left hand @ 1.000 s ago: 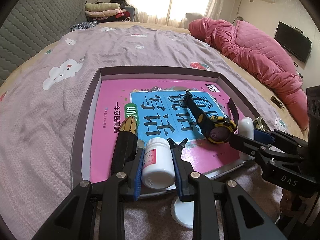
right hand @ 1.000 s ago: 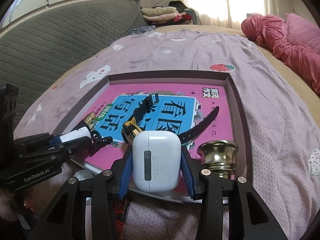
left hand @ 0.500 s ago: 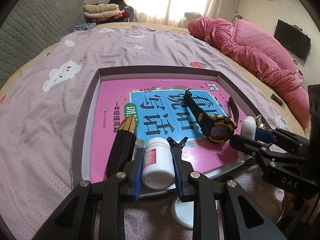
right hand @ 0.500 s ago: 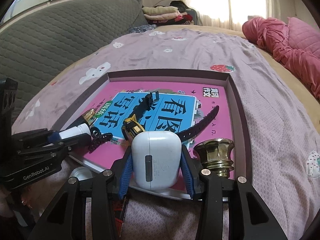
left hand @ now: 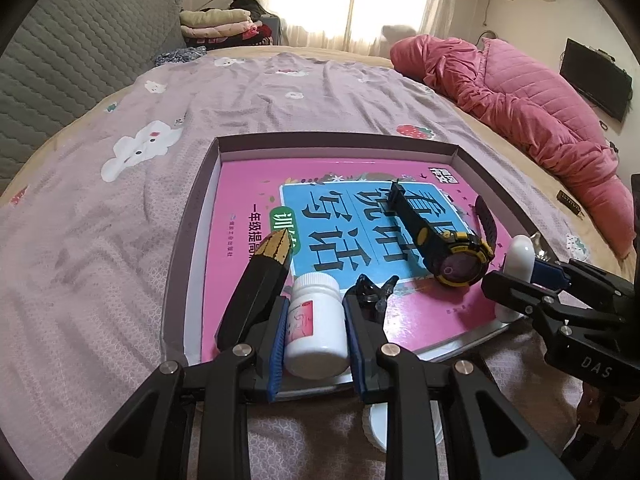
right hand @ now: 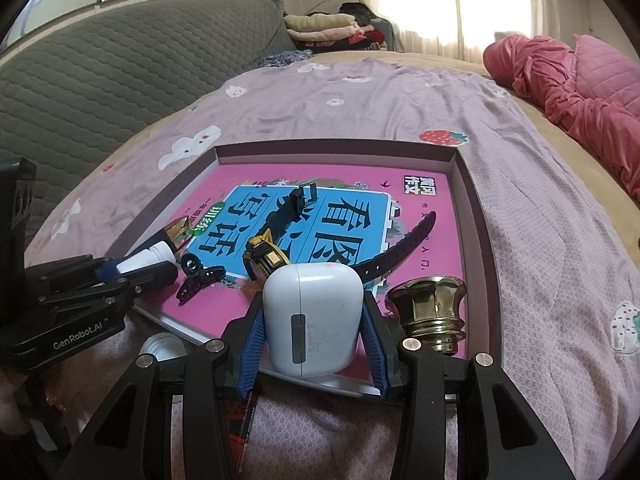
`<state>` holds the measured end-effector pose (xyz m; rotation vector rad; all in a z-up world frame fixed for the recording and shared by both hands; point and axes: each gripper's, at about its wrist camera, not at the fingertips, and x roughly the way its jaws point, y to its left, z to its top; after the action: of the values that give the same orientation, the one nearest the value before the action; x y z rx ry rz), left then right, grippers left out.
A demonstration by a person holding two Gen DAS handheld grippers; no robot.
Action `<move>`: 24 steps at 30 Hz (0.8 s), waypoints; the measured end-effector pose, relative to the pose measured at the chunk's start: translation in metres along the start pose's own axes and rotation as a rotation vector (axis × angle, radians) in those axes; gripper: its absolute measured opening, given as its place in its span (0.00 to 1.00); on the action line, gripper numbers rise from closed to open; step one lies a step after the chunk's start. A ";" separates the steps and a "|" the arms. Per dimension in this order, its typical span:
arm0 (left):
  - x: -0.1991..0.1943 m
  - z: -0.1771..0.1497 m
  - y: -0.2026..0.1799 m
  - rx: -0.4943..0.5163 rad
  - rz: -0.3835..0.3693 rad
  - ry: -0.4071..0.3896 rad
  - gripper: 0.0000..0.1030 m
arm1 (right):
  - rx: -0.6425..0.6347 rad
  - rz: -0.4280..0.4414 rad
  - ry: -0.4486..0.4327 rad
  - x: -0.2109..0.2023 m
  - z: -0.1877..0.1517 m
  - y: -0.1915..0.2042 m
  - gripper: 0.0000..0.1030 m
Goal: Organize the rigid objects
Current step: 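Lower the pill bottle onto the pink book with the left tool while the right tool lowers the earbud case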
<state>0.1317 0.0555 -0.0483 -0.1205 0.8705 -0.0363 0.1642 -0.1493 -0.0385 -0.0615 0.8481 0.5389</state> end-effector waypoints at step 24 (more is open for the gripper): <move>0.003 0.000 -0.002 0.006 -0.054 0.013 0.26 | 0.003 0.002 0.000 -0.001 -0.001 -0.001 0.44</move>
<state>0.1339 0.0530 -0.0500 -0.1378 0.8797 -0.0904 0.1638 -0.1506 -0.0386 -0.0577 0.8489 0.5395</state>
